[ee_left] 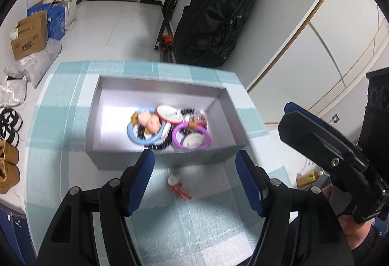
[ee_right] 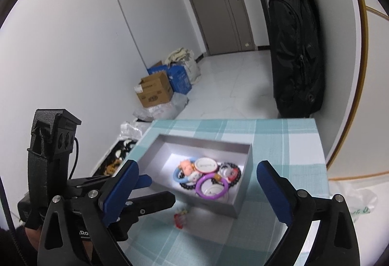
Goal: Organize jewelry
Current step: 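Withdraw both tools and reach the left tool to the red-and-clear bottle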
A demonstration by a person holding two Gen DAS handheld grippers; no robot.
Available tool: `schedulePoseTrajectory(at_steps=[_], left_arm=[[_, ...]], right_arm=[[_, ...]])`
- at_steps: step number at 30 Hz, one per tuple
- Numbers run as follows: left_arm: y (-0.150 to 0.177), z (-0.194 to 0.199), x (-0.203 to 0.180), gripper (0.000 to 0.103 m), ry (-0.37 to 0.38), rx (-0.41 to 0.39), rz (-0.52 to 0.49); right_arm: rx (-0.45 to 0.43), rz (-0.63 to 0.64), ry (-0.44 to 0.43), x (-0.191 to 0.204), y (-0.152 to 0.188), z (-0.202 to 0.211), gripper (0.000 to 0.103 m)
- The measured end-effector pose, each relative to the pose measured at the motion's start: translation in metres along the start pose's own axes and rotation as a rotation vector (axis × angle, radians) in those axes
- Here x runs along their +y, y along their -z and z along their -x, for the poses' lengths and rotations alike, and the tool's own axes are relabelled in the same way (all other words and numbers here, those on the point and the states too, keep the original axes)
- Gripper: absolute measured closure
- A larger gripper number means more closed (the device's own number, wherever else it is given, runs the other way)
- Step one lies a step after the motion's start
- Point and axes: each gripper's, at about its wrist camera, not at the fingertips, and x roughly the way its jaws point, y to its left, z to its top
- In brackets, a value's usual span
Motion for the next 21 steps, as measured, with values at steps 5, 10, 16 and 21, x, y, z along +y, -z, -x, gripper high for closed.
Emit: schedulePoseTrajectory(at_steps=[5, 10, 16, 21], left_arm=[[0.015, -0.011, 0.002, 0.038, 0.015, 0.062, 0.013], [0.028, -0.029, -0.005, 0.039, -0.045, 0.119, -0.025], [0.03, -0.042, -0.006, 0.039, -0.106, 0.126, -0.028], [0.027, -0.047, -0.005, 0.053, -0.108, 0.12, -0.028]], right_arm=[[0.058, -0.013, 0.028, -0.003, 0.01, -0.003, 0.004], [0.139, -0.048, 0.048, -0.011, 0.019, -0.01, 0.003], [0.18, -0.104, 0.059, -0.024, 0.025, -0.009, 0.003], [0.18, -0.13, 0.064, -0.032, 0.025, -0.004, 0.003]])
